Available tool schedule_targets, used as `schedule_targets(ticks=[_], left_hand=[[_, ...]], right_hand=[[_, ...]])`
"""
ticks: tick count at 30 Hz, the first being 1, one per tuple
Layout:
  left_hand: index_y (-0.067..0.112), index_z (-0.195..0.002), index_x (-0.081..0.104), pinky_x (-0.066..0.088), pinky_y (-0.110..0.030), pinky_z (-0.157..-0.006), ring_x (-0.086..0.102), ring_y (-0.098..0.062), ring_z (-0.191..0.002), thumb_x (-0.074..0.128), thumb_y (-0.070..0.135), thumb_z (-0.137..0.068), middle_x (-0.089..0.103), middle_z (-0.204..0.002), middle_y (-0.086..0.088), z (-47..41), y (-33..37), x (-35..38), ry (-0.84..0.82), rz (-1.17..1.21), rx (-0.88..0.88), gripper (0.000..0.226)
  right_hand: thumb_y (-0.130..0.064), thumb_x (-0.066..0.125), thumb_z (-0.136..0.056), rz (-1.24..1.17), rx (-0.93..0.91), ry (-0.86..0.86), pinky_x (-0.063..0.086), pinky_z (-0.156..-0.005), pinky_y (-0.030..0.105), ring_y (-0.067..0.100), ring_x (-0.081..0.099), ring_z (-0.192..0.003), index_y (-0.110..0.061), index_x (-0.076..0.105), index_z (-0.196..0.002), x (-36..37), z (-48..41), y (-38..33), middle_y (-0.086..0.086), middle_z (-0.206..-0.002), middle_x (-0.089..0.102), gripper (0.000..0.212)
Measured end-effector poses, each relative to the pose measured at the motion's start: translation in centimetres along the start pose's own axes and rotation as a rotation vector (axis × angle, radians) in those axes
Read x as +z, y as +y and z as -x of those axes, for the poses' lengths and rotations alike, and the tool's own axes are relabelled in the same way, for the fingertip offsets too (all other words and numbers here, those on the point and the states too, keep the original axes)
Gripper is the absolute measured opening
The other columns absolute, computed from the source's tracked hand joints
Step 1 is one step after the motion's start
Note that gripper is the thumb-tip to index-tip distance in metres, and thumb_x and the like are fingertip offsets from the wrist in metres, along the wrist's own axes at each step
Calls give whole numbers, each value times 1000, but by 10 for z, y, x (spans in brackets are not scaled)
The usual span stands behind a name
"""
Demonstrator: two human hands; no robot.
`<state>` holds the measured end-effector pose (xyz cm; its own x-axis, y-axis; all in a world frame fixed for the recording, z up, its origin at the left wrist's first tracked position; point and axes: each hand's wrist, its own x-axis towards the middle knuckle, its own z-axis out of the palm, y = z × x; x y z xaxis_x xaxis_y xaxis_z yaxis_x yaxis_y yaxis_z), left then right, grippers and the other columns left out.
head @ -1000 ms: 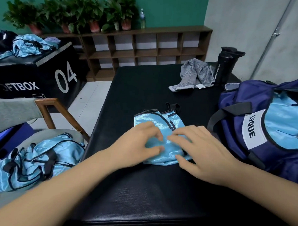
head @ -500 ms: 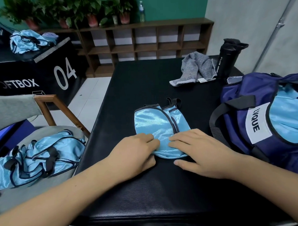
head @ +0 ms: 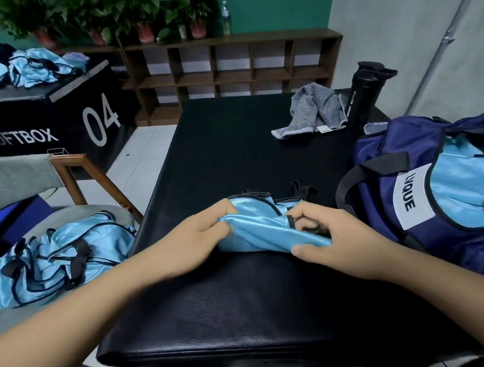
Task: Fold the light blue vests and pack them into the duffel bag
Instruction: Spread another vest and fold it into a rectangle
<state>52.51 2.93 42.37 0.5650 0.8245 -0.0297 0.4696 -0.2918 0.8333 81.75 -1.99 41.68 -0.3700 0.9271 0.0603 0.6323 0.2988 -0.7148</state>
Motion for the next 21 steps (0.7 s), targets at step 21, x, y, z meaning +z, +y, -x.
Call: schedule_targets(ticks=[21], left_hand=[[26,-96,59,50,-31,-70,66,-16,-87,51,38,-106,71,-92,5,-35,-20,31,319,-134,-286,18]], right_hand=[[-47,65,-96,168,423,324,37,-54,35,13,39,-52,-13,50,-75,19,-25,19,-5,-57,46,43]])
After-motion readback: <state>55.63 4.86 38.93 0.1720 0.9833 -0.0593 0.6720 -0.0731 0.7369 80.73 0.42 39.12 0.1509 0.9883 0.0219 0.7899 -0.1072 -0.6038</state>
